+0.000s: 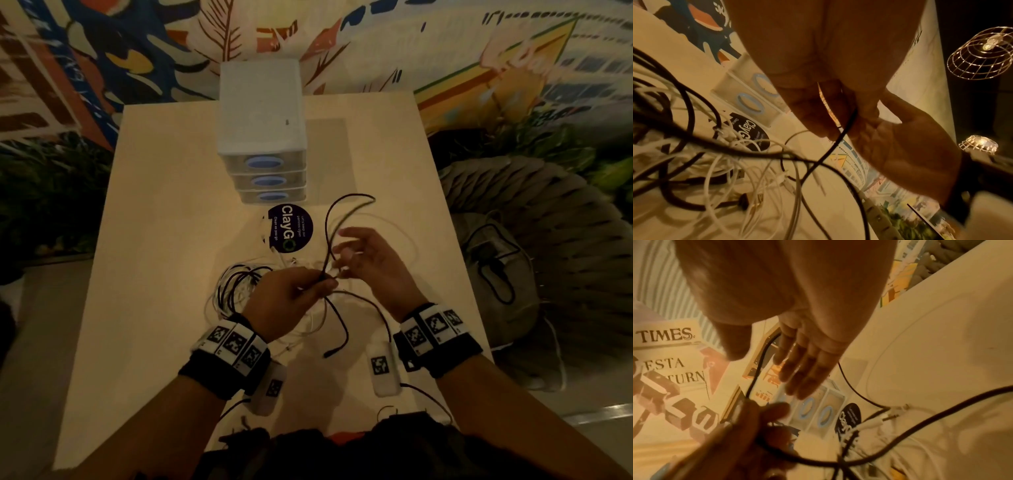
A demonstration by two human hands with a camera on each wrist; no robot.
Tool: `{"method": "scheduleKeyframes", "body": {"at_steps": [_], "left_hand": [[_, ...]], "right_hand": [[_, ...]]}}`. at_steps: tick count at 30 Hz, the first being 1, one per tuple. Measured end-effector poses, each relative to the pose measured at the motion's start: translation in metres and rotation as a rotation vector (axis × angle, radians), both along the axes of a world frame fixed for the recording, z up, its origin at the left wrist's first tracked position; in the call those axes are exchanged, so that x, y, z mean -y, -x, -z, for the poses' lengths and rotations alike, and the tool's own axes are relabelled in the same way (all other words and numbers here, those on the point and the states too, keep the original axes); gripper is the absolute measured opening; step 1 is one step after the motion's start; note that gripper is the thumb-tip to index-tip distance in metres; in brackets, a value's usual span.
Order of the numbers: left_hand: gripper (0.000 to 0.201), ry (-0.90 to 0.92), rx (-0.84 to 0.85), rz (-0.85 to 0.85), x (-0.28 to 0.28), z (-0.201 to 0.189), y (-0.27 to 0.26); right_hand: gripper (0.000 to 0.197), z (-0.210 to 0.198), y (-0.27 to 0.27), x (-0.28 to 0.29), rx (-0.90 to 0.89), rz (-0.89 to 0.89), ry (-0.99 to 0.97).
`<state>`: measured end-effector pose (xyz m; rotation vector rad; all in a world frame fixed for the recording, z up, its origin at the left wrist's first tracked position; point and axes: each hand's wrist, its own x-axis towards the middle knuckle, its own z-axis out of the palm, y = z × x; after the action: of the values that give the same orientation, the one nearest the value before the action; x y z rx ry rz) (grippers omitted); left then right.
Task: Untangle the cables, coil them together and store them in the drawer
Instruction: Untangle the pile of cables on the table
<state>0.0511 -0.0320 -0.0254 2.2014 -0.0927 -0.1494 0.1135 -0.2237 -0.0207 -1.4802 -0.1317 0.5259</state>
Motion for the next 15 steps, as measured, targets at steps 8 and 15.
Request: {"method": "scheduleKeyframes", "body": {"at_steps": [8, 15], "left_hand": [[0.010, 0.232, 0.049, -0.166, -0.006, -0.027, -0.009], [0.040, 0.235, -0.059, -0.182, -0.010, -0.004, 0.000]], "right_hand": [[0.020, 0.027, 0.031, -0.010, 0.293, -0.399, 0.510], [0.005, 0.006, 0.020, -0.006, 0.231, -0.227, 0.285]]}}
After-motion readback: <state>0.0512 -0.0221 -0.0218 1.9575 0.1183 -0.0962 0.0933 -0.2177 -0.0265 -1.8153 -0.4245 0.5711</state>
